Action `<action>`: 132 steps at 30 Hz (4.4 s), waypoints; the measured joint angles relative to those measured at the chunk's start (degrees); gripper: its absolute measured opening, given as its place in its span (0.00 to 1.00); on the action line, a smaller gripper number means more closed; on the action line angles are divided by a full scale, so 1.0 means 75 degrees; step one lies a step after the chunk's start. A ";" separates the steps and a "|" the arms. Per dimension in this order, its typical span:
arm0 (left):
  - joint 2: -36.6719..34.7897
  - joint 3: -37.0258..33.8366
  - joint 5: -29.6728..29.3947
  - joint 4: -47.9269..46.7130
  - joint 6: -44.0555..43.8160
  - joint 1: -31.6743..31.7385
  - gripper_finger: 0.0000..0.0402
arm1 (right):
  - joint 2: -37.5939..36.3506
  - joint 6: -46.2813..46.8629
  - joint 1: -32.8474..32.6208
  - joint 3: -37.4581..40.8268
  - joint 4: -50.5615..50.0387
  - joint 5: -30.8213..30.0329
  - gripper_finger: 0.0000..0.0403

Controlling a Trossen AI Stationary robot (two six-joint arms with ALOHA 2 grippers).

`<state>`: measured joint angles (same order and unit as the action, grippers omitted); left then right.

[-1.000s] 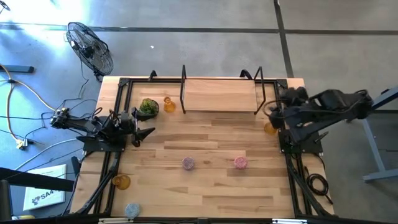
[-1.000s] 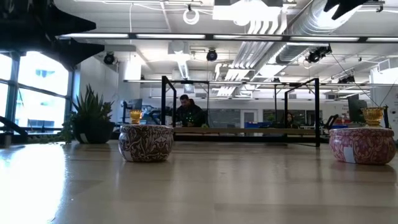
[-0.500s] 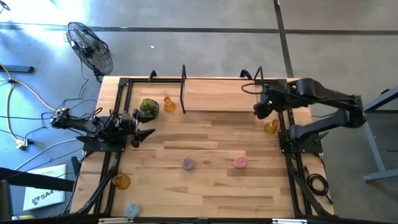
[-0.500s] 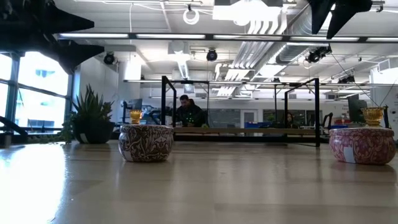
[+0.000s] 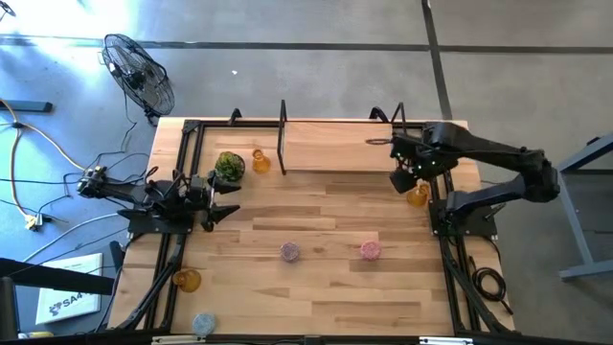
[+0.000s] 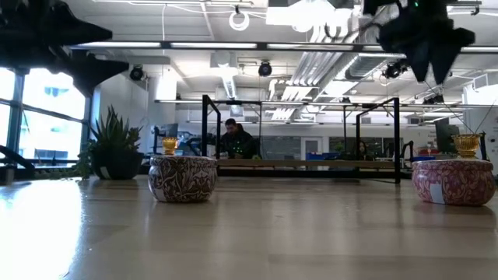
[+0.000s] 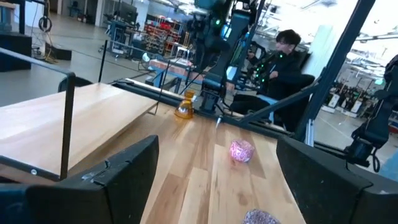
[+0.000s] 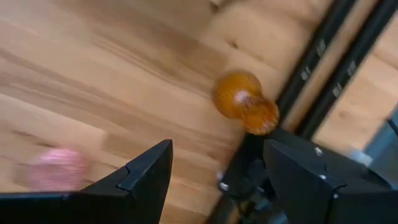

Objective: Pick & Place candle stick holders
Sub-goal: Put the top right yellow candle holder on the shelf

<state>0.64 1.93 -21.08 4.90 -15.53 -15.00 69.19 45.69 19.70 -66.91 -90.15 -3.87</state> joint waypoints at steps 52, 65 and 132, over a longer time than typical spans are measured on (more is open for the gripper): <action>0.0003 0.0000 -0.0003 -0.0291 0.0029 -0.0001 0.80 | 0.0044 -0.1313 0.0304 0.2995 0.2123 -0.0032 0.61; 0.0003 0.0000 -0.0002 -0.0284 0.0029 0.0000 0.80 | 0.0044 -0.1745 0.0307 0.2995 0.2197 -0.0524 0.26; 0.0000 0.0000 0.0743 -0.0479 0.0198 -0.0003 0.80 | 0.3337 -0.4639 -0.0376 -0.5772 0.1088 -0.2395 0.02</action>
<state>0.64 1.93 -15.51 1.31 -14.04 -15.03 94.21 10.90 16.87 -110.20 -81.99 -21.84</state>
